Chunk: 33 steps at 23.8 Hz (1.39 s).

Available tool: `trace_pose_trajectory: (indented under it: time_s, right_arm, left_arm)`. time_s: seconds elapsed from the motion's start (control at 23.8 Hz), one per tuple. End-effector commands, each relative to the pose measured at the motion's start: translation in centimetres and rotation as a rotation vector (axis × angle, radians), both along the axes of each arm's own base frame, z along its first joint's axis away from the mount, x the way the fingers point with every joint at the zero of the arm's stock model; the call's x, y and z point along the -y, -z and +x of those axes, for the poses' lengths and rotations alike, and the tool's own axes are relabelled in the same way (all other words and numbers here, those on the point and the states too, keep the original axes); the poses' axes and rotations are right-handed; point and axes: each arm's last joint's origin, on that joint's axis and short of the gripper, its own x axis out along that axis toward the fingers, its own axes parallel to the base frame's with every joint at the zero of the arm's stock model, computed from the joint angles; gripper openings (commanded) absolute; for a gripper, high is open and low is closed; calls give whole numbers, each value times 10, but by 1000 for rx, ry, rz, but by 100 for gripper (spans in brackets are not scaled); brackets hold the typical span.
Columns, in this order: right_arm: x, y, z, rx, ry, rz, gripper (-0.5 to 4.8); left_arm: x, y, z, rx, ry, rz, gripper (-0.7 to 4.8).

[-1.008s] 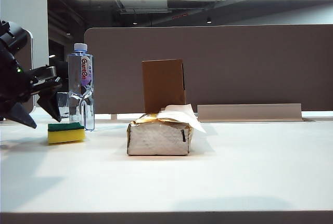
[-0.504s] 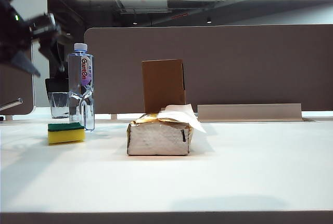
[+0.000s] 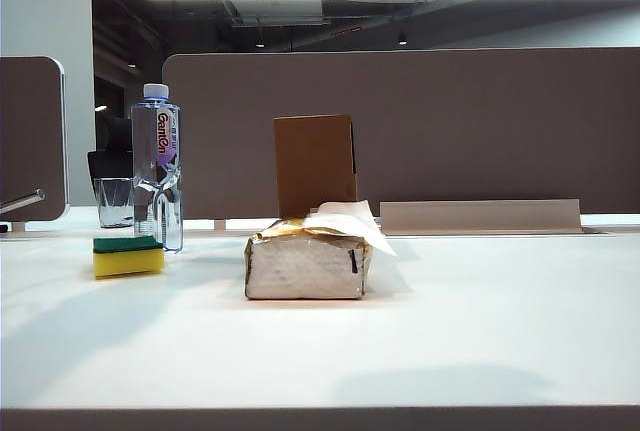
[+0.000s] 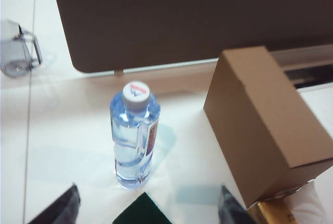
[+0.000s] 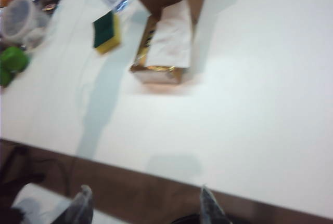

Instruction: Move the sponge from right to left to wipe the table, avoiding obstacles on the table, and finally reaching the bottle of mineral water.

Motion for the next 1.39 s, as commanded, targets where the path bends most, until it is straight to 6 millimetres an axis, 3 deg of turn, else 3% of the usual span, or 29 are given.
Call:
trace_pose_trajectory:
  time_s: [0.04,0.25,0.59,0.76,0.84,0.97,1.39]
  right_arm:
    - [3,-7,5,108,81,-99,264]
    - [7,-16,11,233,183,-195,264]
    - [12,-26,14,384,304,-352,260]
    - [12,-22,9,455,317,-357,259]
    - [12,-16,6,501,325,-350,231]
    - [12,-3,3,536,332,-345,229]
    - [12,23,-2,558,336,-342,228]
  left_arm:
    - [1,-22,-27,82,6,6,341]
    - [4,-49,-71,199,-3,15,341]
    - [5,-65,-130,298,-92,43,336]
    - [6,-56,-164,359,-111,48,336]
    - [7,-48,-181,385,-113,49,335]
    - [8,-33,-201,404,-117,49,335]
    - [10,5,-250,474,-140,52,299]
